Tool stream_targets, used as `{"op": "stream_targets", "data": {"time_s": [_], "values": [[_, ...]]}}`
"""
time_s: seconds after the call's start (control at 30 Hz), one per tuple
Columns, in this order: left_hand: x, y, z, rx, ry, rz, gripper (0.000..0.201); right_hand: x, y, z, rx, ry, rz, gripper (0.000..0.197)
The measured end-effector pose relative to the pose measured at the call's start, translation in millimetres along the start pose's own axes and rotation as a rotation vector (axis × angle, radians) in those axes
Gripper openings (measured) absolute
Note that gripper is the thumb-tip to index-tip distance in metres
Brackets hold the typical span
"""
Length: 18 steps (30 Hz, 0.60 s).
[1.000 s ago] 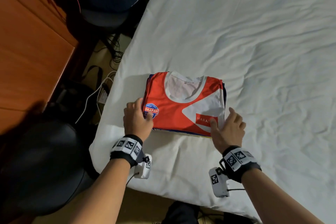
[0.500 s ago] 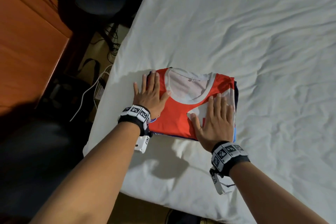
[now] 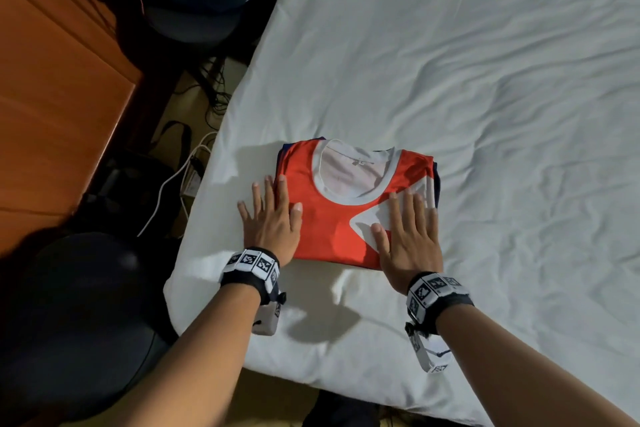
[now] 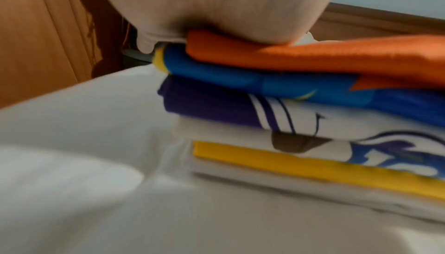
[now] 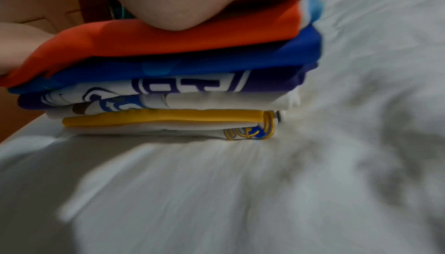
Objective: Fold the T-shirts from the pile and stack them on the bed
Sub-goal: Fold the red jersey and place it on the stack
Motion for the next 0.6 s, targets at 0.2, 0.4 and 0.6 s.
{"op": "stream_targets", "data": {"time_s": [0.2,0.4,0.6], "values": [[-35.4,-58.0,-57.0,0.154,0.134,0.107,0.062,-39.8,-57.1,-31.4,0.121,0.165,0.146,0.070],[-96.9,-134.4,-216.3,0.140,0.513,0.101,0.043,-89.4,-159.7,-69.5,0.097,0.236,0.074,0.052],[-150.0,-191.0,-361.6,0.203,0.711,0.125,0.044,-140.9,-260.8,-133.2,0.119,0.329,-0.012,0.041]]}}
Point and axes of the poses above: each hand's wrist, its own x-axis towards the middle knuckle, its own y-axis out of the palm, z = x × y, the point moved 10 cm from there along x, towards the middle knuckle, and after that the axes turned 9 degrees about x, right-handed, at the moved point
